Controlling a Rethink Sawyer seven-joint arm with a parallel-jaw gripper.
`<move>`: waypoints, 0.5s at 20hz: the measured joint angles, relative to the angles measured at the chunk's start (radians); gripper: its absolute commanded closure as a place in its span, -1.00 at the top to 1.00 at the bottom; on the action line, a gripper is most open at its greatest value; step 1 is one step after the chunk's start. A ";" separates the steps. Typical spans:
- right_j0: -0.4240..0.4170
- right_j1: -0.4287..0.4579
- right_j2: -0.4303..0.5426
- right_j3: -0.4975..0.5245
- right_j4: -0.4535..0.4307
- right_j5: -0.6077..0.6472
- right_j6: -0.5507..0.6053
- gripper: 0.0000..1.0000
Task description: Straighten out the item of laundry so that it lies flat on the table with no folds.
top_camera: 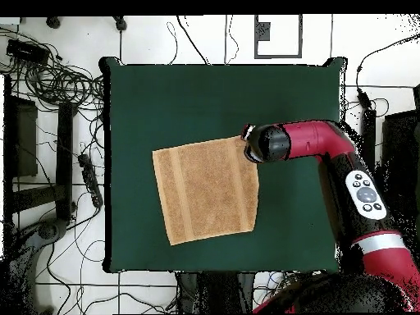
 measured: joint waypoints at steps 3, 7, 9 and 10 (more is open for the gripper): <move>-0.015 0.000 0.003 -0.029 -0.005 -0.001 -0.006 1.00; -0.033 -0.004 0.003 -0.062 -0.006 -0.001 -0.010 1.00; -0.039 -0.015 0.003 -0.067 -0.006 -0.001 -0.010 1.00; -0.041 -0.022 0.003 -0.067 -0.006 -0.001 -0.010 1.00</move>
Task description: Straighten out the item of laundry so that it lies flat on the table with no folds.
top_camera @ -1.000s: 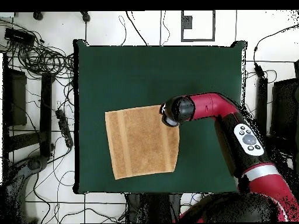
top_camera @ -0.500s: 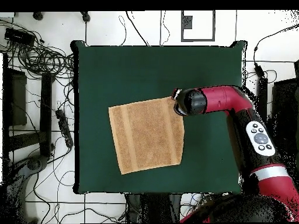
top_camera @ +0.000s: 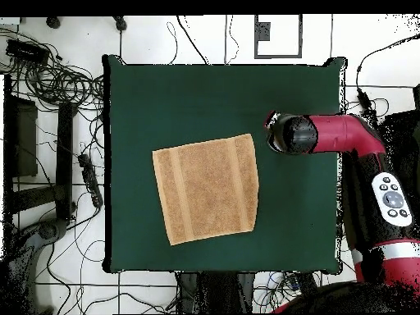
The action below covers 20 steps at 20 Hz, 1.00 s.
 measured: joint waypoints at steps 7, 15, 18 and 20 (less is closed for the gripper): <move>-0.007 -0.064 0.000 0.002 0.015 0.000 0.000 1.00; -0.007 -0.141 0.000 0.036 0.044 0.000 0.000 1.00; -0.007 -0.174 0.000 0.067 0.060 0.000 0.000 1.00; -0.008 -0.195 0.000 0.093 0.070 0.000 0.000 1.00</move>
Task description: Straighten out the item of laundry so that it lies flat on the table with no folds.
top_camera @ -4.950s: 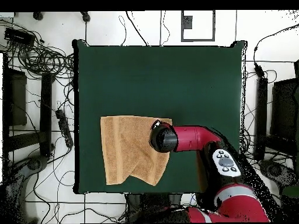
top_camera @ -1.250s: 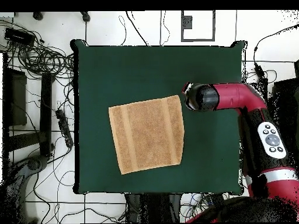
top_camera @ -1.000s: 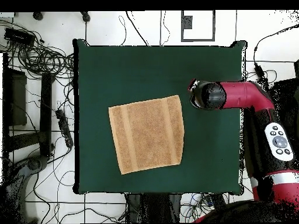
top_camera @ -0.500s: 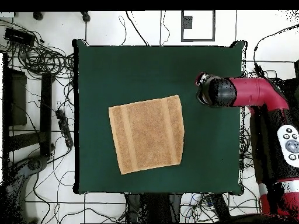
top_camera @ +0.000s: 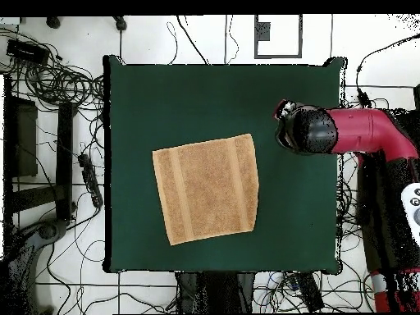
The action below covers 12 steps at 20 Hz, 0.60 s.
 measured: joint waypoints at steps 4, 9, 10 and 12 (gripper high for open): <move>0.000 -0.034 0.000 0.050 0.023 0.000 0.000 1.00; 0.005 -0.072 -0.004 0.122 0.039 0.000 0.000 1.00; 0.010 -0.082 -0.010 0.143 0.044 0.000 0.000 1.00; 0.019 -0.091 -0.017 0.163 0.050 0.000 0.000 1.00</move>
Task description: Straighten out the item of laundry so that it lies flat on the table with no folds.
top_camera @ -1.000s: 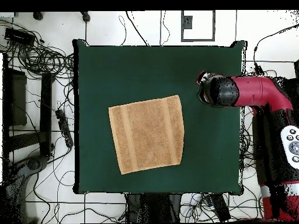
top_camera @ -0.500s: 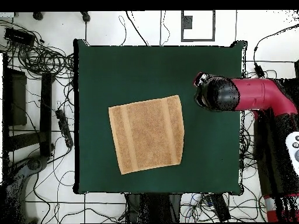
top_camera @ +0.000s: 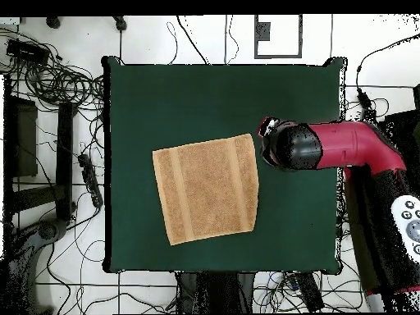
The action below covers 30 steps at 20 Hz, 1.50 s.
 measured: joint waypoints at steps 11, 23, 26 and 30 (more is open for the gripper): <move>0.149 -0.023 -0.086 0.123 0.017 -0.094 0.003 1.00; 0.343 -0.016 -0.238 0.196 0.101 -0.272 0.034 1.00; 0.381 -0.005 -0.274 0.201 0.139 -0.304 0.041 1.00; 0.432 0.019 -0.323 0.205 0.193 -0.346 0.056 1.00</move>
